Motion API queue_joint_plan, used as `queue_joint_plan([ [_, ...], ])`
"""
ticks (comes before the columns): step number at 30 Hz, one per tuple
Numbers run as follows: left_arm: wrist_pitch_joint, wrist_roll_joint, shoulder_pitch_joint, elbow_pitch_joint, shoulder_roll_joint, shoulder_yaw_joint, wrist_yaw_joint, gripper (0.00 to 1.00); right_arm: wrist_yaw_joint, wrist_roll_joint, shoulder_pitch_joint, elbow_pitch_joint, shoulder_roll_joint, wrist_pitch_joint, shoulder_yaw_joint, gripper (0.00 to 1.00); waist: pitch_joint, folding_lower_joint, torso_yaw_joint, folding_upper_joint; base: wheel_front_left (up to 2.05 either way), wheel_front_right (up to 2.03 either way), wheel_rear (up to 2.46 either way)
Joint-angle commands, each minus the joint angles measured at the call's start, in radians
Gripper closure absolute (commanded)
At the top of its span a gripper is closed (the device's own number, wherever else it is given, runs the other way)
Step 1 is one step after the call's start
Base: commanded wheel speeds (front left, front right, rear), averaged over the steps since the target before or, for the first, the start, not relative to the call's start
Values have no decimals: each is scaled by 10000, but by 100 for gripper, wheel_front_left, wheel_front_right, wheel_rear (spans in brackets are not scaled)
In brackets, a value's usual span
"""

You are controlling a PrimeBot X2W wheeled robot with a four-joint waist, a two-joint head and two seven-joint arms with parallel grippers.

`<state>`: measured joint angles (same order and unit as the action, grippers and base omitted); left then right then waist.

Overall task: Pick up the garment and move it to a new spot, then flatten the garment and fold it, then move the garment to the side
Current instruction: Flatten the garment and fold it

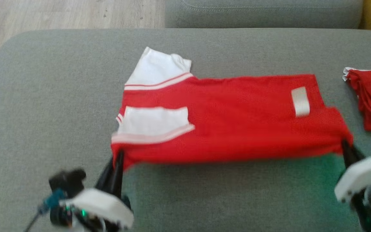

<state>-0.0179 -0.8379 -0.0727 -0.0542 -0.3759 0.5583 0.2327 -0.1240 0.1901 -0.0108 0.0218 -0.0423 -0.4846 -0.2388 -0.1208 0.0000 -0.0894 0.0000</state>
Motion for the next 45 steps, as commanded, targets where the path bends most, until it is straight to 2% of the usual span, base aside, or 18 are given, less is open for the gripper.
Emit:
queue_joint_plan([
  [1, 38, -31, -23, -331, -227, -296, 128, 100, -67, 215, 110, 442, -79, -26, 130, 100, 2, 0, 20, 0, 0, 0, 0],
  [7, 252, -303, 1133, -189, 57, 10, 236, 100, -67, 673, 1349, 218, -79, 211, 45, 100, -10, 0, 161, 0, 0, 0, 0],
  [12, 255, -169, 1629, 60, -174, 154, 385, 100, -67, 807, 1787, -206, -79, 591, 81, 98, 56, 0, 289, 0, 0, 0, 0],
  [13, 220, -215, 1696, 115, -177, 168, 389, 100, -67, 862, 1819, -304, -79, 683, 61, 87, 85, 0, 312, 0, 0, 0, 0],
  [14, 187, -208, 1734, 162, -207, 205, 383, 100, -67, 876, 1832, -398, -79, 779, 48, 64, 110, 0, 340, 0, 0, 0, 0],
  [15, 190, -182, 1753, 206, -231, 228, 381, 67, -67, 860, 1833, -463, -79, 905, 21, 24, 133, 0, 363, 0, 0, 0, 0],
  [16, 225, -131, 1752, 246, -254, 237, 394, 17, -67, 856, 1827, -511, -79, 1041, -16, 0, 154, 0, 385, 0, 0, 0, 0],
  [17, 285, -75, 1720, 273, -265, 231, 400, 0, -67, 855, 1824, -569, -79, 1132, -29, 0, 175, 0, 403, 0, 0, 0, 0],
  [23, 379, 144, 1298, 174, -378, 114, 442, 0, -67, 808, 1813, -520, -79, 1512, -83, 0, 227, 0, 458, 0, 0, 0, 0],
  [29, -158, 775, -427, -190, -1153, -138, 276, 0, -67, 538, 1215, 217, -79, 1620, 72, 0, -77, 0, 614, 0, 0, 0, 0],
  [36, -1249, 1281, -3854, -62, -2047, -720, -372, 0, -67, -137, -302, 1046, -79, 1228, 671, 0, -886, 0, 980, 0, 0, 0, 0],
  [45, -2780, 1572, -7214, 2027, -2296, -469, -1442, 0, -67, -477, -2314, 1335, -79, 986, 1577, 0, -2438, 0, 1738, 0, 0, 0, 0],
])
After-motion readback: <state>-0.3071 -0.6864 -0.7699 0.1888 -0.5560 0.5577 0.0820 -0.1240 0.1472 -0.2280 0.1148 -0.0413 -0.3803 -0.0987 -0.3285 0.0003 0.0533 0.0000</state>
